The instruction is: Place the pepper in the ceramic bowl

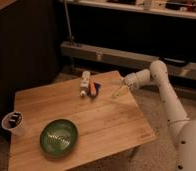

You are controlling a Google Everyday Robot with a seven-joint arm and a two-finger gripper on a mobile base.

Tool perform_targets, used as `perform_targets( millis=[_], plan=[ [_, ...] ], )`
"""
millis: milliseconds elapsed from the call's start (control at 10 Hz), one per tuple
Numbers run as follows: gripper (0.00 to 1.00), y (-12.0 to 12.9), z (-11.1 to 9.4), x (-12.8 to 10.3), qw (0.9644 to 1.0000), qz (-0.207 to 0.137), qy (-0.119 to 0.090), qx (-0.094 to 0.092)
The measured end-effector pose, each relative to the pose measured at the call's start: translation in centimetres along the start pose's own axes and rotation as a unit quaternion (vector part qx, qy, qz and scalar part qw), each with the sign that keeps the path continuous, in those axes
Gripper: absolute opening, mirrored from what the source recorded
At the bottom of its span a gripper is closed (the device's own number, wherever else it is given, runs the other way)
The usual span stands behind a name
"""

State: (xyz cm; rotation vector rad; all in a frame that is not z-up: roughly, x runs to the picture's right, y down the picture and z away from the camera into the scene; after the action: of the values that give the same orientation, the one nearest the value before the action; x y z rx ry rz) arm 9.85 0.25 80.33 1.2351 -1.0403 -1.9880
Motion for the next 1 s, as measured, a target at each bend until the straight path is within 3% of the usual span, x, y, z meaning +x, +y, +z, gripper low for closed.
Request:
perform_targets(
  millis=[1000],
  plan=[
    [0.8, 0.04, 0.04, 0.05, 1.0, -0.001, -0.004, -0.003]
  ],
)
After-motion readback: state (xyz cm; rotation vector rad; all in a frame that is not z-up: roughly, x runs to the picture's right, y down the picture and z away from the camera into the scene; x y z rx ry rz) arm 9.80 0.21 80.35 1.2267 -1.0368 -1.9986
